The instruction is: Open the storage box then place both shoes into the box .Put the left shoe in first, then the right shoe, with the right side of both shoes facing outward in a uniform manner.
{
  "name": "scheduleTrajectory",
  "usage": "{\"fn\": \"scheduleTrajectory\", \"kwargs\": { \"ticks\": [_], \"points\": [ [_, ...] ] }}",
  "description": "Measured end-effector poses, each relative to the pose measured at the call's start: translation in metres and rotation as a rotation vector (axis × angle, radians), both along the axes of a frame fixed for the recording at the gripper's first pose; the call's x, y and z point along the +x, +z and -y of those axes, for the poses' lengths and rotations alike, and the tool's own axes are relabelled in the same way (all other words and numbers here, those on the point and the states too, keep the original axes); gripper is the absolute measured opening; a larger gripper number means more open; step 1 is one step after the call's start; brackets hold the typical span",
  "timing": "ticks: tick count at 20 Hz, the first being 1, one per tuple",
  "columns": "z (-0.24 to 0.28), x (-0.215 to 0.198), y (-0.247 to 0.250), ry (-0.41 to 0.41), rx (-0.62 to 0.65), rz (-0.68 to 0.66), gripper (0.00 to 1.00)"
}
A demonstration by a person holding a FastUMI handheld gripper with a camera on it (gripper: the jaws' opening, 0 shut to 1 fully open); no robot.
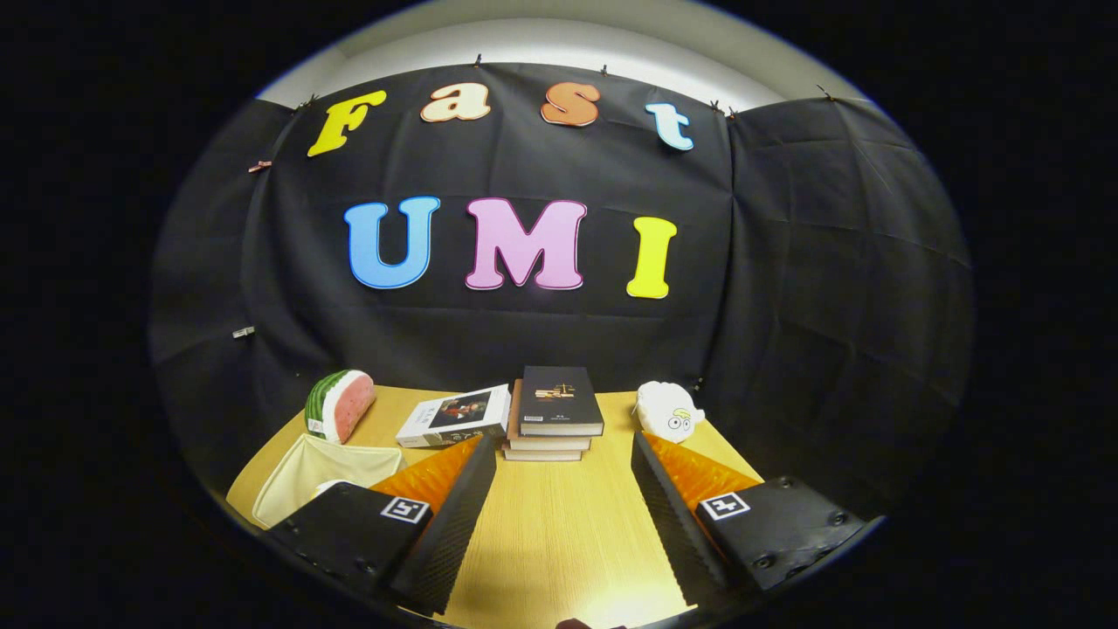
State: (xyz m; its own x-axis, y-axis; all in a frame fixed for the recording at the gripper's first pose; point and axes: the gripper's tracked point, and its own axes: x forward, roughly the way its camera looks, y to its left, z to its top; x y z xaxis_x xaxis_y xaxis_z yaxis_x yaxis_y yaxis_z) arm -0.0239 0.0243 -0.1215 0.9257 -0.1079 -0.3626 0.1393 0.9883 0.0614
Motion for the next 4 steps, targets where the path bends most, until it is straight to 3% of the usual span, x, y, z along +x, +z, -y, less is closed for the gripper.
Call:
{"fn": "scheduleTrajectory", "kwargs": {
  "ticks": [4],
  "points": [
    [-0.0019,0.0019,-0.0043,0.013,-0.027,-0.009,0.96]
  ]
}}
